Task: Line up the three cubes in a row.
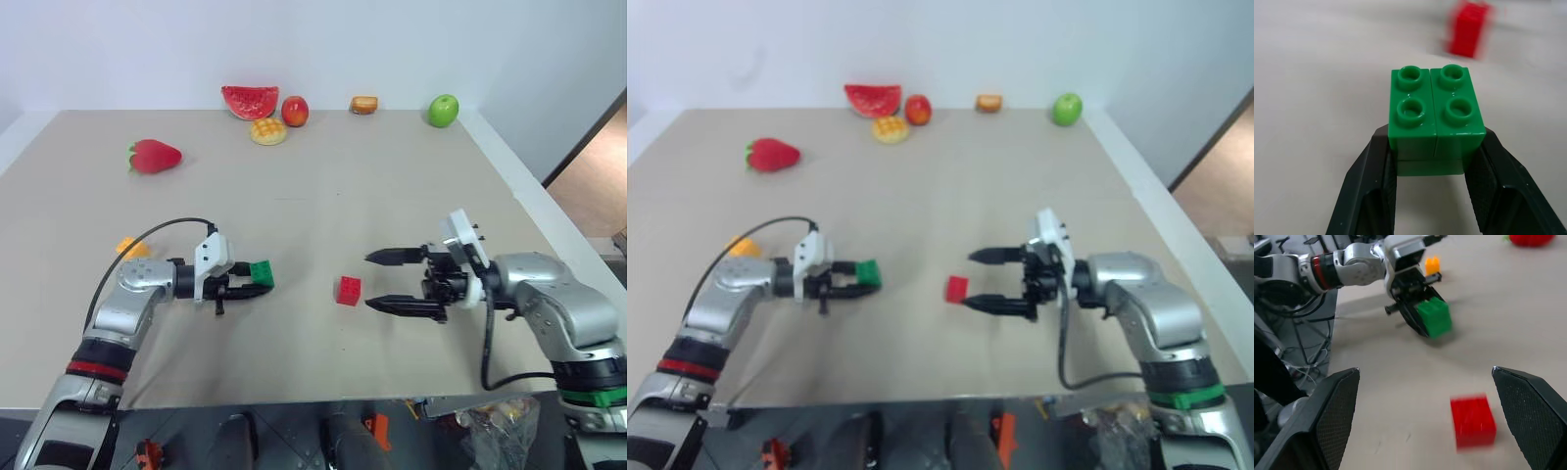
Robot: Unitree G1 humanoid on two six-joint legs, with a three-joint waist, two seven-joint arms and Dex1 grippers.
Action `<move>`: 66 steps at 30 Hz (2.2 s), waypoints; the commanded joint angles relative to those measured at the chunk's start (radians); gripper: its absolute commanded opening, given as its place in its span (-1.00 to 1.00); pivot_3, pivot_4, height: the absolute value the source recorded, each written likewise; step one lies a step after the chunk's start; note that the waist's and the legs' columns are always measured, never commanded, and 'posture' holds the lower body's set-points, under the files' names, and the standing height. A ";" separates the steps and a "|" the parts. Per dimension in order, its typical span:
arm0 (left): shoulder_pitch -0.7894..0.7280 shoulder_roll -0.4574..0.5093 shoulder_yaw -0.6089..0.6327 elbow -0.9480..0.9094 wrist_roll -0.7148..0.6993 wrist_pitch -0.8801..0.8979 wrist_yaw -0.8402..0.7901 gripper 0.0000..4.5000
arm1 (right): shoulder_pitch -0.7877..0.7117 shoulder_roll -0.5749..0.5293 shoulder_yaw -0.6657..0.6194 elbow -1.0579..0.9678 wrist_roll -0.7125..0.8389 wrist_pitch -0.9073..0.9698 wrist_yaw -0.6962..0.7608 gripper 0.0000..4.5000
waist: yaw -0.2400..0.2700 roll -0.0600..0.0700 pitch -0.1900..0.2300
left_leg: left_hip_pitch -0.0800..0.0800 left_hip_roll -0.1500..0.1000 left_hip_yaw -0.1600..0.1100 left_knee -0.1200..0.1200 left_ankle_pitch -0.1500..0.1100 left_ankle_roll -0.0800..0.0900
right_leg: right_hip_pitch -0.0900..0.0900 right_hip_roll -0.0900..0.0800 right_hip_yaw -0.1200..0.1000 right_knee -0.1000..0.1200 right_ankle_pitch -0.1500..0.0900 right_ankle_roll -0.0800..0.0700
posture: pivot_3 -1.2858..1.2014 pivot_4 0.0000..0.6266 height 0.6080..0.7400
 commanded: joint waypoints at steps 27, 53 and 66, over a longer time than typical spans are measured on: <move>-0.330 -0.213 -0.041 0.653 0.217 -0.463 -0.098 -0.41 | 0.227 -0.062 -0.209 -0.235 0.177 0.062 -0.163 1.00 | -0.007 0.000 0.000 | 0.001 0.000 -0.003 0.005 0.001 0.003 | 0.003 0.002 0.000 0.000 0.006 0.002 | 0.03 -0.52 1.00; -0.166 -0.081 0.030 0.355 0.123 -0.217 -0.185 0.78 | 0.068 -0.064 -0.110 -0.116 0.144 0.023 -0.111 1.00 | -0.017 0.000 0.000 | -0.002 0.002 -0.005 0.009 -0.009 0.007 | 0.002 0.006 0.001 0.001 0.000 0.006 | 0.03 -0.52 1.00; 0.349 0.046 0.363 -0.486 -0.102 0.348 0.400 0.78 | -0.134 0.143 0.020 -0.013 -0.030 -0.135 -0.243 1.00 | -0.033 0.000 0.000 | 0.001 0.006 -0.002 0.011 -0.010 0.007 | 0.001 0.005 0.000 0.007 -0.002 -0.002 | 0.03 -0.52 1.00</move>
